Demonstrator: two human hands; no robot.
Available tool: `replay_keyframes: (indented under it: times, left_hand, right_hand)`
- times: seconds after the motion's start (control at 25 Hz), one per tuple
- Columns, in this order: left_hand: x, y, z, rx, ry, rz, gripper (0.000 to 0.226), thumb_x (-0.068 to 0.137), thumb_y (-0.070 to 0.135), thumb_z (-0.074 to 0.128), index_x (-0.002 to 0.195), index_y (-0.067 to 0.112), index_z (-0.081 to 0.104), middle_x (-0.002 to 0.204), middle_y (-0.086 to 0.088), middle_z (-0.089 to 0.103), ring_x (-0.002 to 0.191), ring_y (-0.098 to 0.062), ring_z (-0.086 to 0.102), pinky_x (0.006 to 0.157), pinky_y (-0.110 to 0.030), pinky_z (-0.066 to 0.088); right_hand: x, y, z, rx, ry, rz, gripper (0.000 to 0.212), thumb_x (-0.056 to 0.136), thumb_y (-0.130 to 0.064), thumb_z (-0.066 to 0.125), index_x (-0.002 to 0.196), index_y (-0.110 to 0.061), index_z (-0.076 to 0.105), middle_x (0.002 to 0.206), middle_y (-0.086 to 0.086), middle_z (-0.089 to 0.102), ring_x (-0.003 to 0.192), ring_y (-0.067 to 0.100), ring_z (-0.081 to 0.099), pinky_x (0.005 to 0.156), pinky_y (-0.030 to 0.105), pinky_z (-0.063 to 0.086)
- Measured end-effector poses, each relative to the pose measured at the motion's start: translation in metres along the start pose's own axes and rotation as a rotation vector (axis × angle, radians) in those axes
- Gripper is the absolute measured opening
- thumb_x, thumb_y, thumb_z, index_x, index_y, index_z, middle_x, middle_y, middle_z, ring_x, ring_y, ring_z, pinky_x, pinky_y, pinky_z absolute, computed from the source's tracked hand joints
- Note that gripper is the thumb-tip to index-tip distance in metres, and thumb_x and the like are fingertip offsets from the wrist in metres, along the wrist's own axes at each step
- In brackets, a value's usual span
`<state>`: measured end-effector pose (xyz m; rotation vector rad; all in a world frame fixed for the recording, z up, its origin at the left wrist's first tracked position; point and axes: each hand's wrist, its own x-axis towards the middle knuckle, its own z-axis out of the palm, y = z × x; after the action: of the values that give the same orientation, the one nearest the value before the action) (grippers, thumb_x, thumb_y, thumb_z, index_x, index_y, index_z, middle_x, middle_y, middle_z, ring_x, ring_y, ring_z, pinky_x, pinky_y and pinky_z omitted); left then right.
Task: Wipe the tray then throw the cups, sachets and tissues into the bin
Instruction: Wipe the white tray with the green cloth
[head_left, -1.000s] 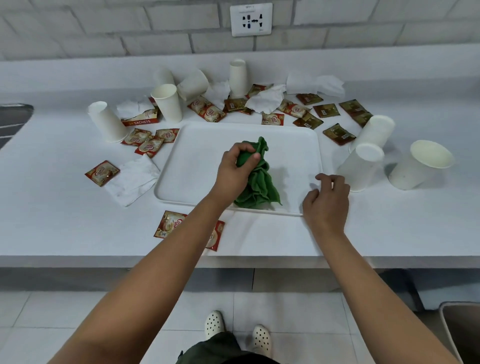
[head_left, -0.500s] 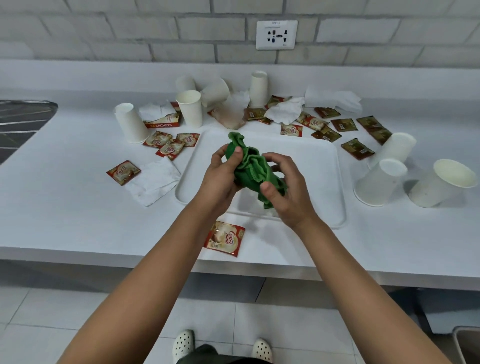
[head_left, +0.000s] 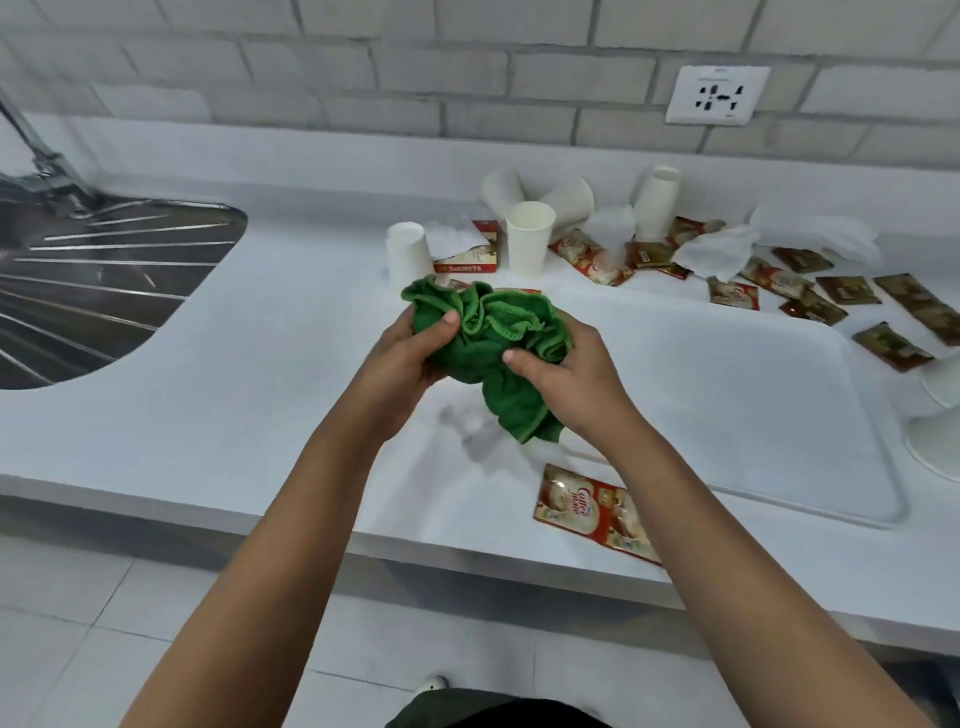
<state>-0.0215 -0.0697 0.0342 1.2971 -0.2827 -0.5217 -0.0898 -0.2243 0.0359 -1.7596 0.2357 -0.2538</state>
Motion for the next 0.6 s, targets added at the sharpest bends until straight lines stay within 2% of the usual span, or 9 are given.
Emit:
replay_keyframes:
  times: [0.08,0.24,0.36,0.44,0.48,0.6]
  left_hand:
    - [-0.006,0.007,-0.032,0.079,0.049,0.019,0.027,0.087,0.024,0.058,0.114,0.022,0.055,0.110,-0.002,0.067,0.097,-0.021,0.066,0.071,-0.030,0.055]
    - [-0.017,0.015,-0.105,0.197,0.268,0.035,0.020,0.088,0.009,0.061,0.101,0.023,0.057,0.102,-0.003,0.066,0.095,-0.021,0.066,0.078,-0.034,0.058]
    - [-0.024,0.010,-0.146,0.365,0.447,0.019,0.016,0.085,0.010,0.065,0.093,0.022,0.058,0.091,0.003,0.064,0.086,-0.016,0.063,0.075,-0.027,0.055]
    - [-0.026,0.000,-0.168,0.589,0.573,-0.004,0.014,0.084,0.014,0.066,0.093,0.017,0.056,0.087,0.003,0.061,0.084,-0.017,0.060,0.074,-0.028,0.051]
    - [-0.027,-0.005,-0.177,0.675,0.613,-0.021,0.015,0.084,0.015,0.066,0.095,0.015,0.056,0.088,0.002,0.061,0.084,-0.018,0.058,0.074,-0.029,0.048]
    - [-0.027,-0.018,-0.196,0.769,0.673,-0.064,0.017,0.085,0.015,0.063,0.101,0.011,0.056,0.091,-0.001,0.059,0.089,-0.020,0.057,0.074,-0.026,0.041]
  right_hand:
    - [0.009,-0.003,0.030,-0.010,-0.036,0.009,0.035,0.081,-0.011,0.068,0.114,-0.014,0.060,0.106,0.004,0.067,0.102,0.022,0.064,0.093,0.040,0.052]
    - [0.033,-0.003,0.096,-0.097,-0.164,0.078,0.032,0.079,-0.014,0.070,0.111,-0.015,0.064,0.107,0.002,0.068,0.101,0.018,0.064,0.092,0.035,0.051]
    - [0.049,0.003,0.136,-0.168,-0.281,0.186,0.029,0.079,-0.017,0.071,0.108,-0.013,0.065,0.103,0.001,0.068,0.094,0.016,0.062,0.081,0.025,0.049]
    - [0.057,0.013,0.163,-0.321,-0.319,0.224,0.029,0.078,-0.023,0.073,0.100,-0.006,0.065,0.093,0.004,0.065,0.086,0.019,0.060,0.065,0.023,0.045]
    - [0.060,0.019,0.177,-0.408,-0.323,0.230,0.032,0.076,-0.027,0.074,0.095,-0.003,0.064,0.091,0.008,0.064,0.083,0.022,0.060,0.062,0.025,0.043]
    - [0.065,0.032,0.206,-0.583,-0.324,0.221,0.036,0.076,-0.037,0.073,0.087,-0.006,0.058,0.089,0.011,0.062,0.085,0.026,0.061,0.065,0.029,0.044]
